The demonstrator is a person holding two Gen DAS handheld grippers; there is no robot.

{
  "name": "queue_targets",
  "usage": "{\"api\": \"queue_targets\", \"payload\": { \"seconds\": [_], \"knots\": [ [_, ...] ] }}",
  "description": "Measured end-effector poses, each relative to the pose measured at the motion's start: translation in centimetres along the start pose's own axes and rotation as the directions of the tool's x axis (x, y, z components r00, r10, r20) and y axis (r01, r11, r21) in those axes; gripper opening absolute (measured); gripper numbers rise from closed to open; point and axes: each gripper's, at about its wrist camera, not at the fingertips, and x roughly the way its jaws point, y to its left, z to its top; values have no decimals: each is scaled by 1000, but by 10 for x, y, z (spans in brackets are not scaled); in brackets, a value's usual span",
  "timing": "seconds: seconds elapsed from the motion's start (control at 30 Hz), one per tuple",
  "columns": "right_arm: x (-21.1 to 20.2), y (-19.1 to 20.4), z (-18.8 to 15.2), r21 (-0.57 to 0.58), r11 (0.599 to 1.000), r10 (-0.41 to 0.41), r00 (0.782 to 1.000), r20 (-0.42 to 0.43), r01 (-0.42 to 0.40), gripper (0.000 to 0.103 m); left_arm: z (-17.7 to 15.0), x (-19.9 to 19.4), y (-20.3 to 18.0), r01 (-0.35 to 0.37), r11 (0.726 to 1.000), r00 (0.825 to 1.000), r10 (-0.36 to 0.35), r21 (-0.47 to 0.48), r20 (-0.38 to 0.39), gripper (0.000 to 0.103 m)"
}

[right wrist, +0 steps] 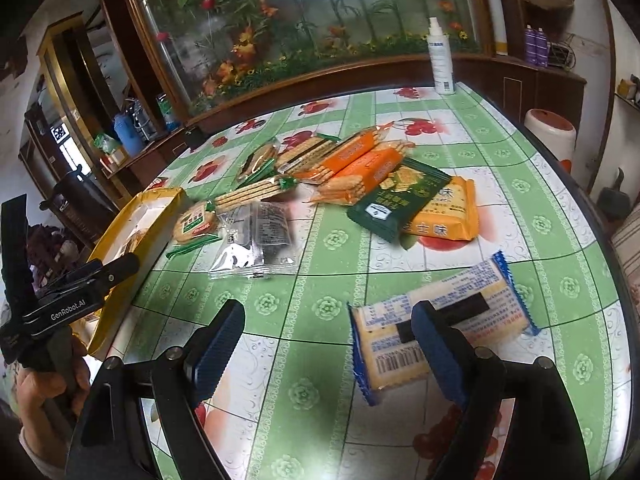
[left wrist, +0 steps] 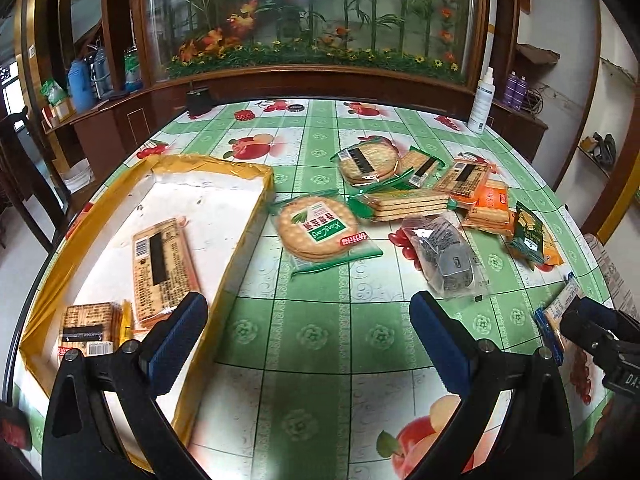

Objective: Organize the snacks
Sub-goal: 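Grasp the round green-label cracker pack with the left tool while the right tool grasps the clear bag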

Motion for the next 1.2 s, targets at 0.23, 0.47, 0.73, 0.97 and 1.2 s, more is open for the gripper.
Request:
{"api": "queue_targets", "payload": {
  "seconds": [0.23, 0.47, 0.73, 0.97, 1.2],
  "knots": [
    [12, 9, 3, -9, 1000, 21, 1000, -21, -21, 88, 3, 16, -5, 36, 999, 999, -37, -19, -38, 101],
    [25, 17, 12, -12, 999, 41, 998, -39, -41, 88, 15, 39, -21, 107, 994, 991, -110, -37, -80, 101],
    [36, 24, 23, -20, 999, 46, 998, -48, -47, 88, 29, 76, -21, 162, 984, 974, -171, -68, -146, 101],
    [50, 33, 34, -34, 998, 48, 997, -60, -50, 88, 40, 89, 5, 132, 985, 979, -147, -111, -142, 101],
    [78, 48, 48, -65, 996, 57, 994, -99, -63, 88, 53, 102, 42, 96, 974, 983, -125, -204, -133, 101]
  ]
}}
